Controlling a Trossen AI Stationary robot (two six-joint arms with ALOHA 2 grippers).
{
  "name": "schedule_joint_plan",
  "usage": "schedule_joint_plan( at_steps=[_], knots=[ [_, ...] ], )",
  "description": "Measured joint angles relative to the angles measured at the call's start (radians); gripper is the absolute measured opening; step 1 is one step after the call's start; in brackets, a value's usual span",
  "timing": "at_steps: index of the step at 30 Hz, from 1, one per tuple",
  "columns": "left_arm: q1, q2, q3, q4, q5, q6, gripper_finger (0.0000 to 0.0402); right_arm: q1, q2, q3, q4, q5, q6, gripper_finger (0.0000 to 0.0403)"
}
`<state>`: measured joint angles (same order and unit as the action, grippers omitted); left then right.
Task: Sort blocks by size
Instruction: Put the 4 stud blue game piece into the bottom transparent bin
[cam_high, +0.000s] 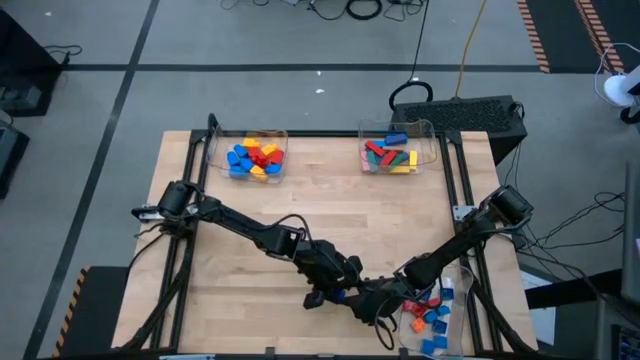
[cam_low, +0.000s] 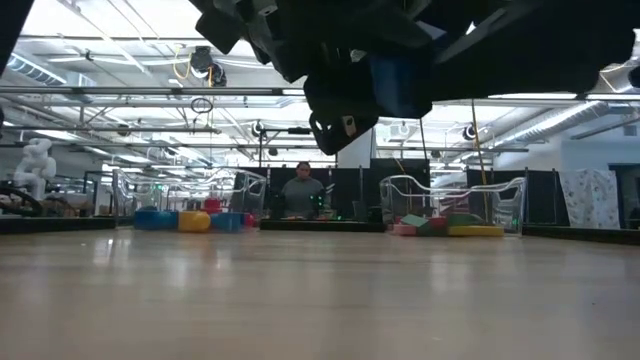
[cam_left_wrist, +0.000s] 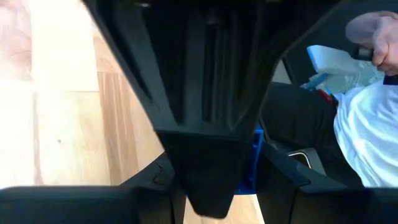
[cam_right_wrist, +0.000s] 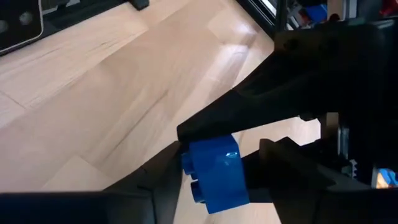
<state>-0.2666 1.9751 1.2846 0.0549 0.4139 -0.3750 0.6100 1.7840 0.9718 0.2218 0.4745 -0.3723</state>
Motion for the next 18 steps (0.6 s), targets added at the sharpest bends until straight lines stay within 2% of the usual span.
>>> schedule_joint_plan(
  at_steps=[3, 6, 9, 13, 15, 18],
  knots=[
    [0.000, 0.000, 0.000, 0.001, -0.003, 0.000, 0.0138, 0.000, 0.001, 0.000, -0.004, -0.005, -0.005, 0.0213],
    [0.004, 0.000, 0.000, -0.001, -0.003, 0.003, 0.0138, -0.001, 0.000, 0.000, -0.023, 0.003, 0.008, 0.0208],
    [0.007, 0.001, 0.000, -0.004, 0.006, -0.001, 0.0138, -0.001, 0.000, 0.001, -0.024, -0.001, 0.014, 0.0175],
    [0.010, 0.001, 0.000, -0.009, 0.005, 0.000, 0.0138, 0.000, 0.000, 0.001, -0.036, -0.012, 0.028, 0.0099],
    [0.011, 0.001, 0.000, -0.009, 0.005, 0.013, 0.0159, 0.002, 0.000, 0.001, -0.038, -0.010, 0.048, 0.0075],
    [0.014, 0.002, 0.000, -0.002, -0.018, 0.039, 0.0219, 0.014, -0.006, 0.001, -0.038, 0.015, 0.187, 0.0074]
  ],
)
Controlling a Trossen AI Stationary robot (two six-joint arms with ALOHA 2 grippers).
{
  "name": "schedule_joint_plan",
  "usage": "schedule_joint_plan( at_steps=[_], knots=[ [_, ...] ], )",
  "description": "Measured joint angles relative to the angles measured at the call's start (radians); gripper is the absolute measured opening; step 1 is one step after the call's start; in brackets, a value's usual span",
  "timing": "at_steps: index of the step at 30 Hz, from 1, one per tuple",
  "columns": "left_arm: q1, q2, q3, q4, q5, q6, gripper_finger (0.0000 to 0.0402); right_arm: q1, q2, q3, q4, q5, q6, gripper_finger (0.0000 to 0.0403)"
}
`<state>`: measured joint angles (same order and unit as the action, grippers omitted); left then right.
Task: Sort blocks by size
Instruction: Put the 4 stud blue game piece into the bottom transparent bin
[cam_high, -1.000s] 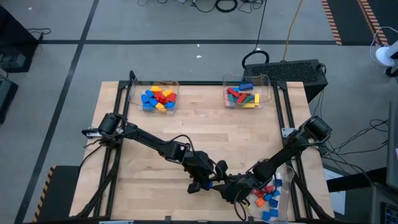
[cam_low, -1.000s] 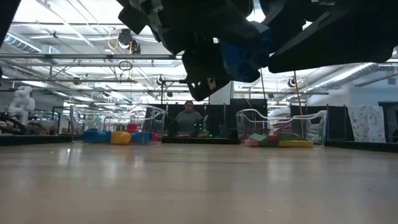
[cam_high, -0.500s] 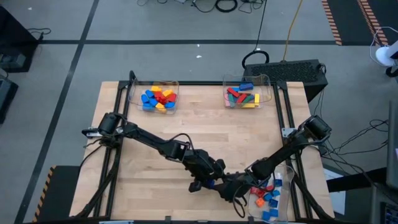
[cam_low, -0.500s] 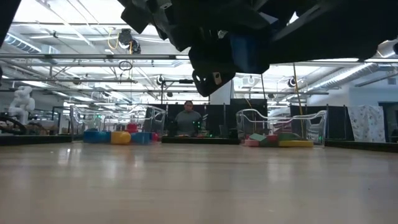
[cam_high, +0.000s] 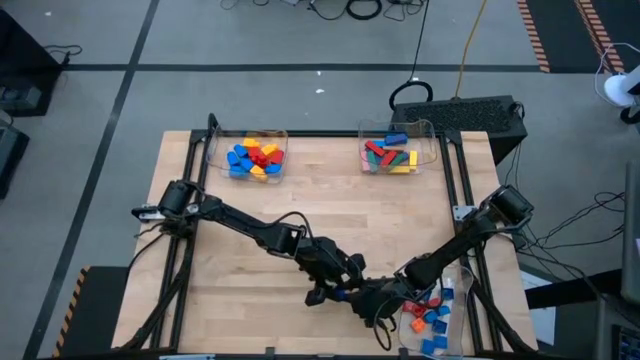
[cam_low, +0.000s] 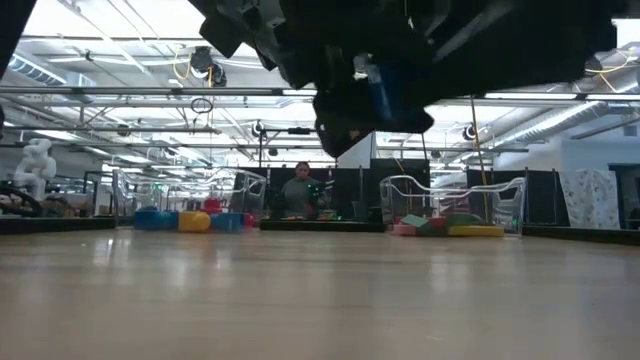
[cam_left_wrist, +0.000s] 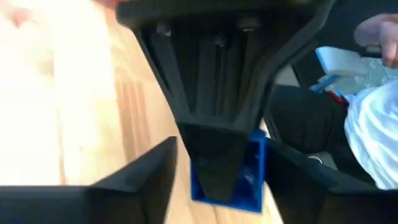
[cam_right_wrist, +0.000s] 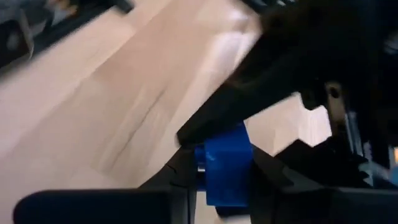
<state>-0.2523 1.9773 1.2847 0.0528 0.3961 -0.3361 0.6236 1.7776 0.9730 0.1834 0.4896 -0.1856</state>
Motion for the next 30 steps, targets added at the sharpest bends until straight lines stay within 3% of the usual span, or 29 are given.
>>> schedule_joint_plan(
  at_steps=[3, 6, 12, 18, 22, 26, 30],
  knots=[
    [0.002, -0.013, 0.002, -0.021, -0.013, 0.010, 0.0266, 0.021, -0.036, 0.000, -0.033, 0.087, 0.136, 0.0074],
    [0.009, -0.055, 0.001, -0.088, -0.052, 0.029, 0.0286, 0.054, -0.102, 0.001, -0.127, 0.163, 0.247, 0.0074],
    [-0.034, -0.211, -0.007, -0.211, -0.380, 0.173, 0.0281, 0.166, -0.270, 0.000, -0.388, 0.287, 0.516, 0.0074],
    [-0.134, -0.378, -0.072, -0.232, -0.590, 0.194, 0.0265, 0.335, -0.385, 0.000, -0.688, 0.289, 0.903, 0.0074],
    [-0.215, -0.462, -0.129, -0.256, -0.755, 0.152, 0.0260, 0.443, -0.398, 0.000, -0.811, 0.209, 1.146, 0.0074],
    [-0.282, -0.501, -0.148, -0.321, -0.873, 0.078, 0.0259, 0.508, -0.376, 0.000, -0.882, 0.060, 1.381, 0.0076],
    [-0.340, -0.514, -0.149, -0.348, -0.953, 0.035, 0.0259, 0.537, -0.329, 0.000, -0.922, -0.122, 1.601, 0.0119]
  ],
)
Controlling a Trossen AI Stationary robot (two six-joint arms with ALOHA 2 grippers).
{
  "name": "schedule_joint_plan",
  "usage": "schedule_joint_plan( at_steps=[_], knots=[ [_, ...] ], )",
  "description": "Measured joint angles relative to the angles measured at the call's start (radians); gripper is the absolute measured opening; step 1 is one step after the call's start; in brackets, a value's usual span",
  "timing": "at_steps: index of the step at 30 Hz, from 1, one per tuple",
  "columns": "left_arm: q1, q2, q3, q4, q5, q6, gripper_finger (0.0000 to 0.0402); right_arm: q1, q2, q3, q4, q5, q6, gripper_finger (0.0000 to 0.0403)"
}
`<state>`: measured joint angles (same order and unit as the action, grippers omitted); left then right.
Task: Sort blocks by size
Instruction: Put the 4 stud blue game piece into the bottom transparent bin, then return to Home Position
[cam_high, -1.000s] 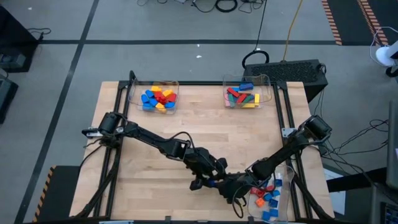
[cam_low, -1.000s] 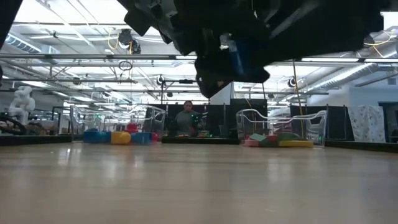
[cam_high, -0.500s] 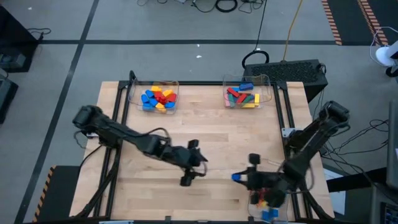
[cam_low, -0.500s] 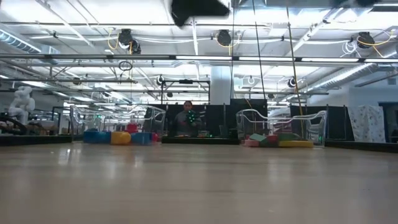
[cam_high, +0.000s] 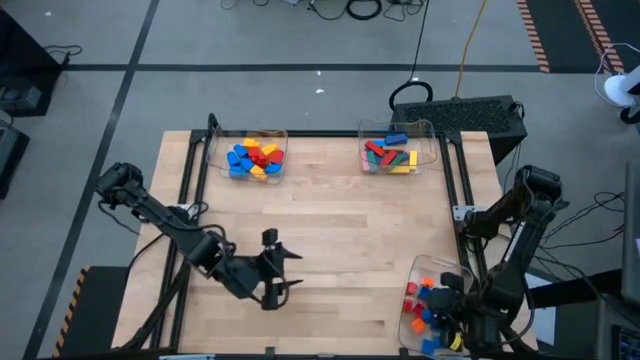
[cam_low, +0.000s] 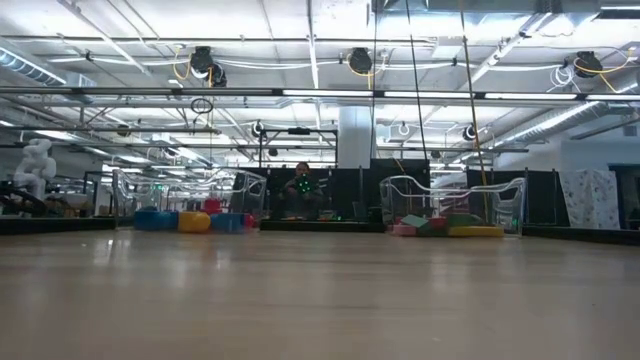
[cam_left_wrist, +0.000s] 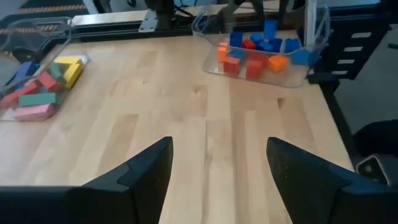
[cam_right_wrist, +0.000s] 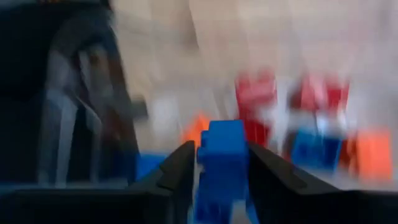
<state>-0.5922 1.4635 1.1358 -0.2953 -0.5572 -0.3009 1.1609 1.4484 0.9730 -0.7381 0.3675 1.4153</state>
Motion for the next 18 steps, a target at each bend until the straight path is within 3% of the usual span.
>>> schedule_joint_plan(
  at_steps=[3, 8, 18],
  knots=[
    [-0.025, 0.001, 0.000, -0.002, -0.043, -0.007, 0.0259, 0.001, 0.028, 0.000, -0.031, -0.142, 0.098, 0.0152],
    [-0.033, 0.001, 0.000, -0.002, -0.069, -0.013, 0.0260, -0.002, 0.035, 0.000, -0.009, -0.253, 0.145, 0.0184],
    [-0.030, 0.001, 0.000, -0.002, -0.081, -0.008, 0.0260, -0.002, 0.034, 0.000, -0.071, -0.643, 0.205, 0.0169]
  ],
)
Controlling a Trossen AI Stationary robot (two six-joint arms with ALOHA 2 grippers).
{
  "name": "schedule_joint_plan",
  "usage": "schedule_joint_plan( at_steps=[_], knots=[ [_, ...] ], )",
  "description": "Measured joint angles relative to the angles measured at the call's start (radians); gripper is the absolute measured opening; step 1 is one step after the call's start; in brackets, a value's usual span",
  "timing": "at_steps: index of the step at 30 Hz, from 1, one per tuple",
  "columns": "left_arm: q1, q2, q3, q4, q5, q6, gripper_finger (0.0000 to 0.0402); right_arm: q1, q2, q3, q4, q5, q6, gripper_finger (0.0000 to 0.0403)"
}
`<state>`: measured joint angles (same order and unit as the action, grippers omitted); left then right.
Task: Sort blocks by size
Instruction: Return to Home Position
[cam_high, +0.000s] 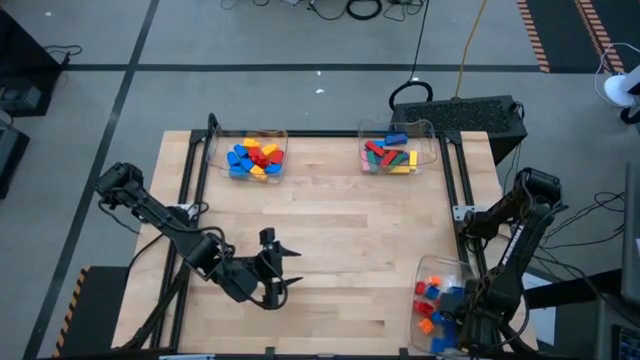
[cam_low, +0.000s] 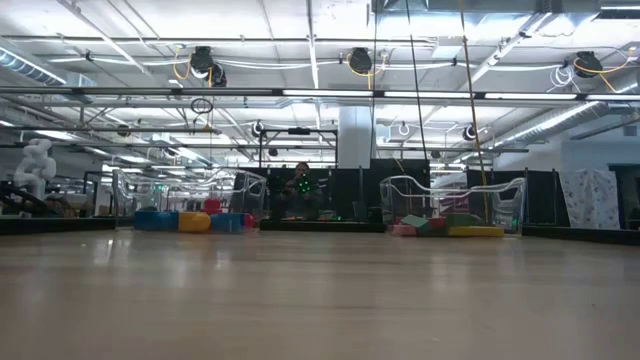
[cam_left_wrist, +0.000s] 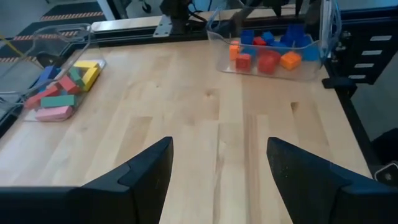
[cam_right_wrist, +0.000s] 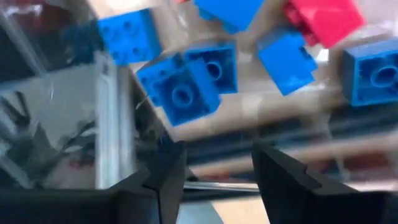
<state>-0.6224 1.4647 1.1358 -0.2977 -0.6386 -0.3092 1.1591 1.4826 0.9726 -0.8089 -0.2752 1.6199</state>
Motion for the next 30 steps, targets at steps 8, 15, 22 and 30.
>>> schedule_joint_plan(
  at_steps=[8, 15, 22, 30],
  knots=[
    [0.000, 0.000, 0.000, -0.008, -0.074, 0.000, 0.0260, -0.002, -0.001, 0.000, -0.087, -0.049, -0.011, 0.0155],
    [-0.026, -0.044, 0.000, -0.094, -0.181, -0.089, 0.0260, 0.000, -0.009, 0.055, -0.111, 0.279, -0.101, 0.0155],
    [-0.120, -0.061, 0.000, -0.138, -0.354, -0.126, 0.0260, 0.006, -0.054, 0.127, -0.146, 1.002, -0.281, 0.0155],
    [-0.199, -0.061, -0.094, -0.130, -0.515, -0.242, 0.0260, -0.052, -0.060, 0.128, -0.139, 1.345, -0.370, 0.0155]
  ],
)
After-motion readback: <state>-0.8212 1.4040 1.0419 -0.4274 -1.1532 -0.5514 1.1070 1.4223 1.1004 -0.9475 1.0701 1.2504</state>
